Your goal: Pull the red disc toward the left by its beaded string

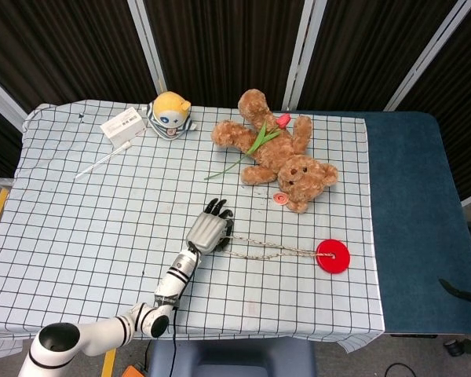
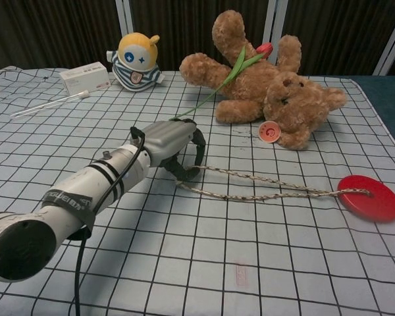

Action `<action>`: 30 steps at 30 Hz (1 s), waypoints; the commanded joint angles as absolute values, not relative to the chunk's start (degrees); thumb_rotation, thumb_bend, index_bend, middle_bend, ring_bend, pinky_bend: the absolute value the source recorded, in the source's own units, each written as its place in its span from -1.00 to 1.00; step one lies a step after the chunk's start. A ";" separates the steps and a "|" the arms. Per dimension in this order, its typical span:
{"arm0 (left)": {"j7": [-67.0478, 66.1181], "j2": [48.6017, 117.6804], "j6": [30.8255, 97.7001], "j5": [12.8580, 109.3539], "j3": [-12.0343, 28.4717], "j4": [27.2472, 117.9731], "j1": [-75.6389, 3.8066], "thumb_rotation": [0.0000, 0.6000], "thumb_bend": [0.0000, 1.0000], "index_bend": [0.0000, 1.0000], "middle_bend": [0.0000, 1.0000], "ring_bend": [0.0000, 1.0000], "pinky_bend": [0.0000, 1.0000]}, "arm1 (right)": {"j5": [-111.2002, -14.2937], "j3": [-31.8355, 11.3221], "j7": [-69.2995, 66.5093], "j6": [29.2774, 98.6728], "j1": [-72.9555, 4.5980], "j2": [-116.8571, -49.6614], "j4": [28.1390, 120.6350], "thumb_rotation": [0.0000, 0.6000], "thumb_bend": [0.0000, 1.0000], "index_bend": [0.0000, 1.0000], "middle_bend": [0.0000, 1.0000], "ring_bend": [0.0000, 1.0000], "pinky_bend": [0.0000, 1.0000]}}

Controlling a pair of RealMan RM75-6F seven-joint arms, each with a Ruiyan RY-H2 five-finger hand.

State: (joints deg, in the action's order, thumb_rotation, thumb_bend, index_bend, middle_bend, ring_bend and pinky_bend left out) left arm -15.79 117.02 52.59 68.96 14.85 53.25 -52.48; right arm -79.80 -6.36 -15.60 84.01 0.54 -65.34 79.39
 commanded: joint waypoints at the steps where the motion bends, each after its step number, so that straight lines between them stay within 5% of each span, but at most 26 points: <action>1: -16.40 112.40 58.74 70.35 13.87 57.81 -48.36 1.00 0.44 0.77 -0.48 -0.94 -0.84 | -80.05 -6.40 -15.25 84.32 0.52 -65.25 79.75 1.00 -0.94 -1.00 -1.00 -1.00 -1.00; 14: -16.37 84.23 77.46 74.25 7.47 79.46 -29.53 1.00 0.44 0.79 -0.46 -0.93 -0.82 | -81.20 -5.97 -12.43 84.36 -0.11 -65.78 81.38 1.00 -0.94 -1.00 -1.00 -1.00 -1.00; 30: -8.00 72.19 79.25 67.10 10.73 72.29 -20.42 1.00 0.45 0.80 -0.45 -0.93 -0.82 | -82.21 -5.41 -9.76 85.14 -0.21 -66.06 83.30 1.00 -0.94 -1.00 -1.00 -1.00 -1.00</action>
State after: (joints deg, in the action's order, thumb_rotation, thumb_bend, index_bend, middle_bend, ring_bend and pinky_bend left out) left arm -8.60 72.81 79.59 68.00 10.18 73.31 -21.08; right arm -82.18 -5.45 -9.85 85.13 -0.22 -66.08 83.21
